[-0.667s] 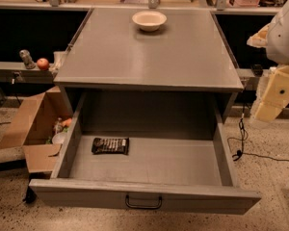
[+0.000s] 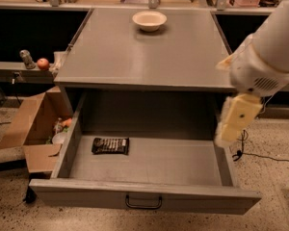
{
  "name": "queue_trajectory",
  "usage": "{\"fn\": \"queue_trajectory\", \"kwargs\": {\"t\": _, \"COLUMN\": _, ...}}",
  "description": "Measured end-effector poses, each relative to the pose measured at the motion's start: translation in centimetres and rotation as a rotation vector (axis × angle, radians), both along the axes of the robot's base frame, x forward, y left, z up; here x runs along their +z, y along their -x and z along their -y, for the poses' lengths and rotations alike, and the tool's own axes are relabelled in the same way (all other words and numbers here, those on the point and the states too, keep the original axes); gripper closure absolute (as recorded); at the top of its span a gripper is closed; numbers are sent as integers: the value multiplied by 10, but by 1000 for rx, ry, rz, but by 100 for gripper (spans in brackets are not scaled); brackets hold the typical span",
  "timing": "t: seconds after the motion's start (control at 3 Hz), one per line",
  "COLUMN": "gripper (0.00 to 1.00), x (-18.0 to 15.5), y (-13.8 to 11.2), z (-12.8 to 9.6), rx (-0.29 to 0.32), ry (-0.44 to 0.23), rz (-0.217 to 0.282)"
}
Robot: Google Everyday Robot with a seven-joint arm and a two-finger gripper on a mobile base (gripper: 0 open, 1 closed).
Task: Pick rxbar chocolate from top drawer and place on counter
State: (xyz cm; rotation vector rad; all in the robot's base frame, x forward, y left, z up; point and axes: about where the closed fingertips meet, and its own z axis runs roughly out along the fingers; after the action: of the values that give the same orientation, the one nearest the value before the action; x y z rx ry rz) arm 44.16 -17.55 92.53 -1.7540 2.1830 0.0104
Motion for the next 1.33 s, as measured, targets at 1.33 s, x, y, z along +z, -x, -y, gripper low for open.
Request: {"fn": "queue_trajectory", "kwargs": {"t": 1.33, "gripper": 0, "x": -103, "y": -28, "z": -79, "rx": 60, "ry": -268, "rz": -59}}
